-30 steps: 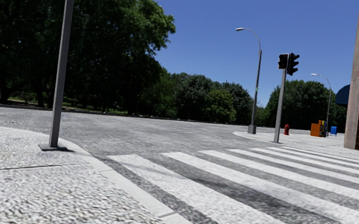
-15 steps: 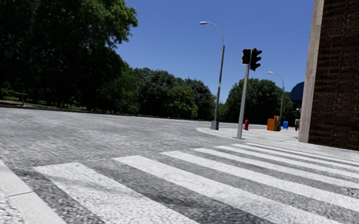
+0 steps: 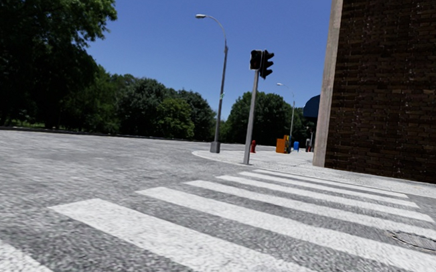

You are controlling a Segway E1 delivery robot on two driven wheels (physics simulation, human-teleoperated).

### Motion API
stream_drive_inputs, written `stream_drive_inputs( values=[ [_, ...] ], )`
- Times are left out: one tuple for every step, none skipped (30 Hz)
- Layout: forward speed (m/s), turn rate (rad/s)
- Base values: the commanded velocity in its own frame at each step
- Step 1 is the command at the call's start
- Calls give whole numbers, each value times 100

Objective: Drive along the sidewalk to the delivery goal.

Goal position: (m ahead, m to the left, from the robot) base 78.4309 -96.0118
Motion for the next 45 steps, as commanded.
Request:
stream_drive_inputs(
  values=[
    [132,-48],
    [132,-48],
    [132,-48],
    [132,-48],
    [132,-48],
    [132,-48],
    [132,-48],
    [132,-48],
    [132,-48],
    [132,-48],
    [132,-48],
    [132,-48],
    [132,-48],
    [133,-41],
    [135,-30],
    [135,-28],
    [135,-28],
    [135,-27],
    [135,-27],
    [135,-27],
    [135,-27],
    [135,-27],
    [135,-27],
    [135,-27],
    [135,-27],
    [135,-27],
    [135,-27],
    [135,-28],
    [135,-28],
    [135,-34],
    [135,-39],
    [135,-42],
    [135,-44],
    [135,-44],
    [135,-47],
    [135,-48],
    [135,-48],
    [135,-48],
    [135,-49],
    [135,-49],
    [135,-49],
    [135,-49],
    [135,-49],
    [135,-47],
    [135,-47]
  ],
)
